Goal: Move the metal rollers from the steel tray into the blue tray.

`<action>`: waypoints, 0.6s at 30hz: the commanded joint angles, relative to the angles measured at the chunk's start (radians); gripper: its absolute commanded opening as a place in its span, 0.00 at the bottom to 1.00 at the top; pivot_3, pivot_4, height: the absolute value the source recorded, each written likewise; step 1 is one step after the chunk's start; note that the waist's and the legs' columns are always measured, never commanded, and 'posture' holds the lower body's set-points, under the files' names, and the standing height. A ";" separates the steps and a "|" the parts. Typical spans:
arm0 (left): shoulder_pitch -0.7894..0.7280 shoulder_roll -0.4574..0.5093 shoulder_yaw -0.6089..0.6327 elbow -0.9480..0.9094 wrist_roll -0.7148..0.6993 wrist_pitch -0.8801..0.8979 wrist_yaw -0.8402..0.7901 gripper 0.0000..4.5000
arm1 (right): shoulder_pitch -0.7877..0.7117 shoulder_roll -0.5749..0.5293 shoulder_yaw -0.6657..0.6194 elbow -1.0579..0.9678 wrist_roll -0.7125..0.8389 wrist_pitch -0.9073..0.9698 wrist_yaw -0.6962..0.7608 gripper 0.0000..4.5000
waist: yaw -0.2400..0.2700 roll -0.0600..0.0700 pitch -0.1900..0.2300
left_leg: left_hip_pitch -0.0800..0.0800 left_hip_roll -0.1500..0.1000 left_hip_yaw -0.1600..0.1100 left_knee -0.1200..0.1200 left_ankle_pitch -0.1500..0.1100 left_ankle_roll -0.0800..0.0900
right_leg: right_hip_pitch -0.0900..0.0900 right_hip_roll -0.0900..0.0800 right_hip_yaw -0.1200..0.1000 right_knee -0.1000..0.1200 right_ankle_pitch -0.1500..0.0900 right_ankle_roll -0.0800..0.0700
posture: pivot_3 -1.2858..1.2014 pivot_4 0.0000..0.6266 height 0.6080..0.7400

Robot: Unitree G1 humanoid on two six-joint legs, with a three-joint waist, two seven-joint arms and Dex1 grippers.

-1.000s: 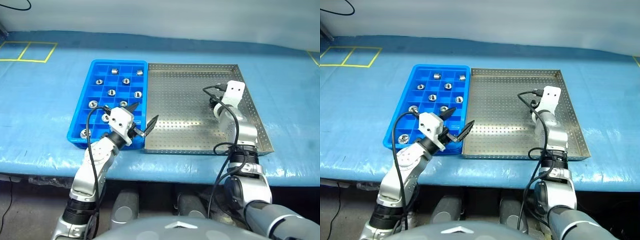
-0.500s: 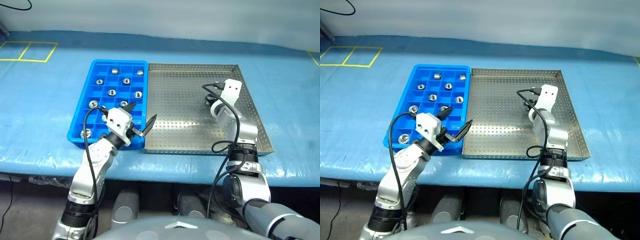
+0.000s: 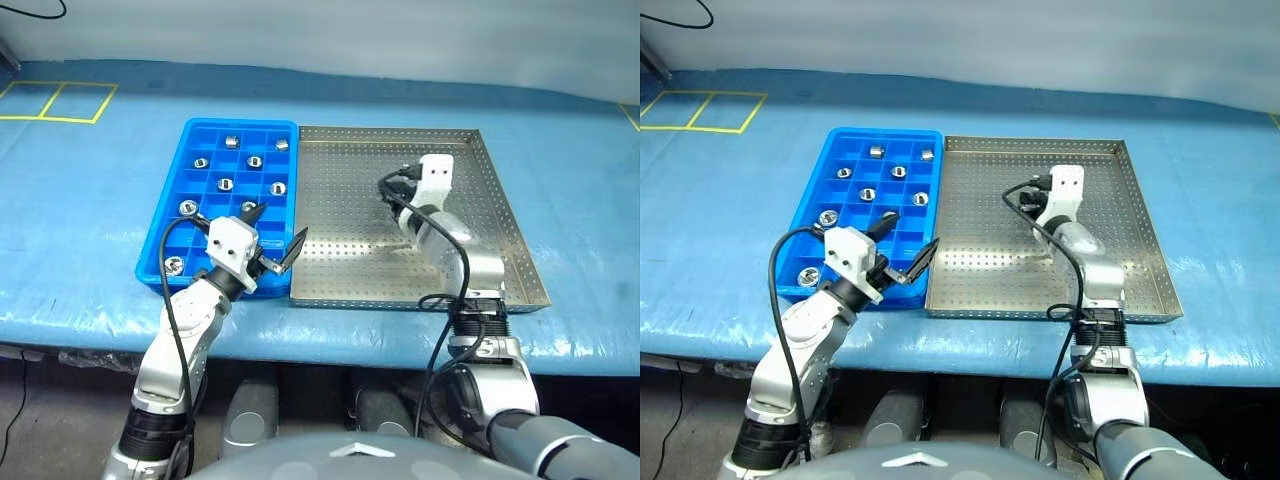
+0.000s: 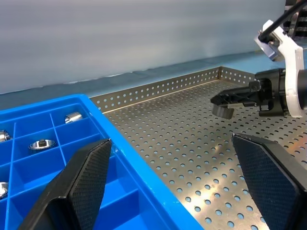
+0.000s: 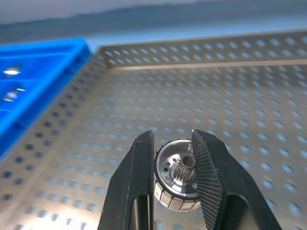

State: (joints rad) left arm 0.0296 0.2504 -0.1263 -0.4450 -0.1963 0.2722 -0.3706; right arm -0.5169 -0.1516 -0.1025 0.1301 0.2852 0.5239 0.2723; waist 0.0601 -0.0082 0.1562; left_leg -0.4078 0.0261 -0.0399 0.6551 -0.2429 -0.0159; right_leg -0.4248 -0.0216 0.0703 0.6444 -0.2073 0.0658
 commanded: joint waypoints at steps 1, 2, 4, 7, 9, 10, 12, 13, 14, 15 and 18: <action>0.033 0.018 0.044 -0.096 -0.019 -0.011 0.000 0.98 | -0.001 0.000 0.055 -0.089 0.035 -0.059 0.119 0.18 | 0.007 0.000 0.000 | 0.000 0.000 0.000 0.000 0.000 0.000 | 0.000 0.000 0.000 0.000 0.000 0.000 | 0.67 0.24 1.00; 0.049 0.028 0.055 -0.111 -0.022 -0.007 -0.002 0.98 | 0.003 -0.004 0.075 -0.098 0.039 -0.070 0.156 0.18 | 0.013 0.000 0.000 | 0.000 0.000 0.000 0.000 0.000 0.000 | 0.000 0.000 0.000 0.000 0.000 0.000 | 0.67 0.24 1.00; 0.078 0.042 0.076 -0.138 -0.023 0.004 0.001 0.98 | 0.008 -0.009 0.105 -0.104 0.051 -0.079 0.219 0.18 | 0.024 0.000 0.000 | 0.000 0.000 0.000 -0.001 0.000 0.000 | 0.000 0.000 -0.001 0.000 -0.001 -0.001 | 0.68 0.24 1.00; 0.127 0.051 0.106 -0.178 -0.020 0.009 0.016 0.98 | 0.014 -0.017 0.135 -0.097 0.075 -0.053 0.302 0.18 | 0.049 0.000 0.000 | 0.000 0.000 -0.001 -0.001 0.000 0.000 | 0.000 0.000 -0.002 0.000 -0.001 -0.001 | 0.71 0.24 1.00; 0.159 0.050 0.120 -0.202 -0.015 0.013 0.030 0.98 | 0.016 -0.027 0.154 -0.090 0.079 -0.052 0.345 0.18 | 0.070 0.000 0.000 | 0.000 0.000 -0.001 -0.001 0.000 0.000 | 0.000 0.000 -0.002 -0.001 -0.001 -0.001 | 0.72 0.24 1.00; 0.176 0.049 0.123 -0.214 -0.011 0.014 0.037 0.98 | 0.016 -0.030 0.160 -0.090 0.083 -0.048 0.362 0.18 | 0.081 0.000 0.001 | 0.000 0.000 -0.001 -0.001 0.000 0.000 | 0.000 0.000 -0.002 -0.001 -0.001 -0.001 | 0.73 0.24 1.00; 0.209 0.046 0.127 -0.235 -0.004 0.015 0.050 0.98 | 0.014 -0.034 0.172 -0.088 0.087 -0.040 0.389 0.18 | 0.104 -0.001 0.000 | 0.000 0.000 -0.001 -0.001 0.000 0.000 | 0.000 0.000 -0.002 -0.001 -0.002 0.000 | 0.74 0.24 1.00; 0.221 0.044 0.127 -0.243 -0.003 0.016 0.056 0.98 | 0.013 -0.036 0.177 -0.086 0.088 -0.037 0.400 0.18 | 0.117 0.000 0.001 | 0.000 0.000 -0.002 -0.001 0.000 0.000 | 0.000 0.000 -0.002 -0.001 -0.003 0.001 | 0.74 0.24 1.00; 0.232 0.043 0.128 -0.252 -0.002 0.017 0.061 0.98 | 0.012 -0.037 0.183 -0.084 0.087 -0.036 0.410 0.18 | 0.128 0.000 0.001 | 0.000 0.000 -0.002 -0.001 0.000 0.000 | -0.001 0.000 -0.002 -0.001 -0.003 0.002 | 0.74 0.24 1.00; 0.245 0.041 0.130 -0.259 0.000 0.018 0.067 0.98 | 0.010 -0.036 0.189 -0.082 0.088 -0.034 0.421 0.18 | 0.141 0.000 0.001 | -0.001 0.000 -0.002 -0.001 0.000 0.000 | -0.001 0.000 -0.003 -0.001 -0.004 0.002 | 0.75 0.24 1.00; 0.262 0.043 0.130 -0.270 0.004 0.020 0.077 0.98 | 0.006 -0.036 0.206 -0.079 0.092 -0.030 0.455 0.18 | 0.182 0.000 0.001 | -0.001 0.001 -0.002 -0.001 0.000 0.000 | -0.002 0.001 -0.003 -0.001 -0.004 0.001 | 0.75 0.24 1.00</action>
State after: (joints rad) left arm 0.2942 0.2947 -0.0076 -0.6567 -0.1981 0.2975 -0.3031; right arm -0.4925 -0.1893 0.0999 0.0731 0.3570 0.4966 0.7018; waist 0.2425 -0.0086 0.1568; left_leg -0.4096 0.0268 -0.0416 0.6539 -0.2428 -0.0163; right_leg -0.4273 -0.0210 0.0674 0.6437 -0.2129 0.0653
